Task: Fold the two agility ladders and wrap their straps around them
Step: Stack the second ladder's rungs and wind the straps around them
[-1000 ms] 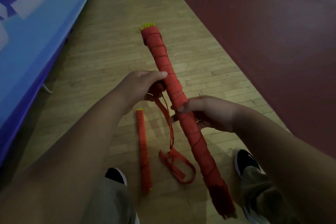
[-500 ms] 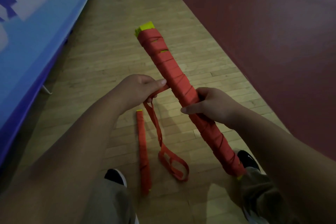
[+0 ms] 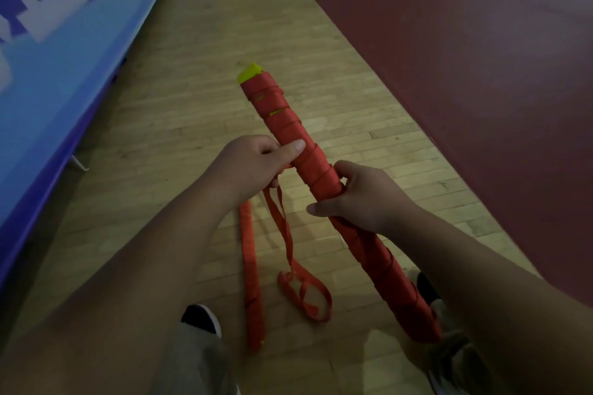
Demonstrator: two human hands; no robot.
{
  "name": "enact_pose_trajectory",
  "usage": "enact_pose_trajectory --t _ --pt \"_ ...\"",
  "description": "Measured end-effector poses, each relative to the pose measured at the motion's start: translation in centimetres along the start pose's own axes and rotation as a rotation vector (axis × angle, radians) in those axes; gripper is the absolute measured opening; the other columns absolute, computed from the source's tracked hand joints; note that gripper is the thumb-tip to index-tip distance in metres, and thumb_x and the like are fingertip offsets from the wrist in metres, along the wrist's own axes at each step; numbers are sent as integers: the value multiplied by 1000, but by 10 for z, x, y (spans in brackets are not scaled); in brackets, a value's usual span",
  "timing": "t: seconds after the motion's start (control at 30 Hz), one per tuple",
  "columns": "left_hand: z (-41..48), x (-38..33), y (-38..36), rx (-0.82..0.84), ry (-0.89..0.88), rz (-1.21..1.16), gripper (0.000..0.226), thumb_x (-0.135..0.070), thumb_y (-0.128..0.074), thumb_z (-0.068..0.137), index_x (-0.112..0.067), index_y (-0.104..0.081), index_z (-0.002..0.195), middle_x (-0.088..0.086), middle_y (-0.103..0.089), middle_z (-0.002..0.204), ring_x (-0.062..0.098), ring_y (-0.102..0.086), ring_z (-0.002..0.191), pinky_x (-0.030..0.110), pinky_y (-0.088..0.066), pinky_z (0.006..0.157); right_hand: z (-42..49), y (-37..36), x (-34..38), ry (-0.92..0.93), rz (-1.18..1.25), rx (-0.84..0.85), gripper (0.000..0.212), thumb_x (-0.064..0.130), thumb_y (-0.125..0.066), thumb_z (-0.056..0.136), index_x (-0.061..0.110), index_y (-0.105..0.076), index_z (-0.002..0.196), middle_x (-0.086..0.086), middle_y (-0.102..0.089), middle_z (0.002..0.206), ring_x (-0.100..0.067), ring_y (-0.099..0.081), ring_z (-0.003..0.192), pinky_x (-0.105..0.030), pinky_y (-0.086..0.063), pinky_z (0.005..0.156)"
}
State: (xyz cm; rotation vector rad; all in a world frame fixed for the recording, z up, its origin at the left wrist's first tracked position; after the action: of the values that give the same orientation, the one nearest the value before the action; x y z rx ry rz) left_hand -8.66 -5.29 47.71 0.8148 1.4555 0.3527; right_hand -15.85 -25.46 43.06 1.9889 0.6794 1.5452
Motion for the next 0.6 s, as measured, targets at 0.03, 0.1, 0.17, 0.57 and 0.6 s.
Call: enact_pose_trajectory --t 0.03,0.1,0.17,0.57,0.6 --pt "0 0 -2 -27 17 4 58 -79 -59 94 -24 -77 88 -3 -77 71 3 -69 64 31 -49 68 0 -2 1 1 -20 -8 54 60 -96 71 39 -64 110 8 -76 89 -13 -76 80 -47 -67 82" --pt "0 0 -6 -94 67 -12 65 -84 -59 91 -21 -76 83 -2 -76 70 13 -75 70 33 -55 71 -1 -6 3 8 -83 -23 55 60 -94 74 37 -62 111 9 -74 89 -15 -74 81 -48 -66 82" --pt "1 3 -10 -156 120 -44 70 -84 -60 90 -17 -77 83 1 -77 71 19 -77 72 37 -60 75 -2 -9 6 15 -117 -41 53 60 -93 76 36 -60 111 9 -72 89 -14 -73 81 -47 -65 82" --pt "5 0 -12 -218 199 -279 50 -63 -69 88 -14 -79 80 -1 -75 68 21 -77 71 45 -63 85 2 -16 10 10 87 159 40 49 -86 90 27 -67 117 2 -77 99 -15 -78 86 -38 -65 82" --pt "6 -2 -11 -205 178 -301 50 -62 -68 89 -15 -78 78 -3 -74 66 19 -76 70 44 -61 84 1 -16 10 -4 156 210 35 50 -84 92 26 -71 114 0 -79 100 -17 -79 88 -38 -65 85"
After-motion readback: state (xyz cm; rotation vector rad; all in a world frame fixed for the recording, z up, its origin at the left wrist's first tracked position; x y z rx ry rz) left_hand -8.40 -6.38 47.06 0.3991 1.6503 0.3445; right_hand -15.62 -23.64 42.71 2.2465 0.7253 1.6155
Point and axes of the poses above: each hand's wrist, its own z-axis towards the middle knuckle, its own y-axis out of the back of the hand, x = y × z, the point moved 5 cm from there along z, towards the middle knuckle
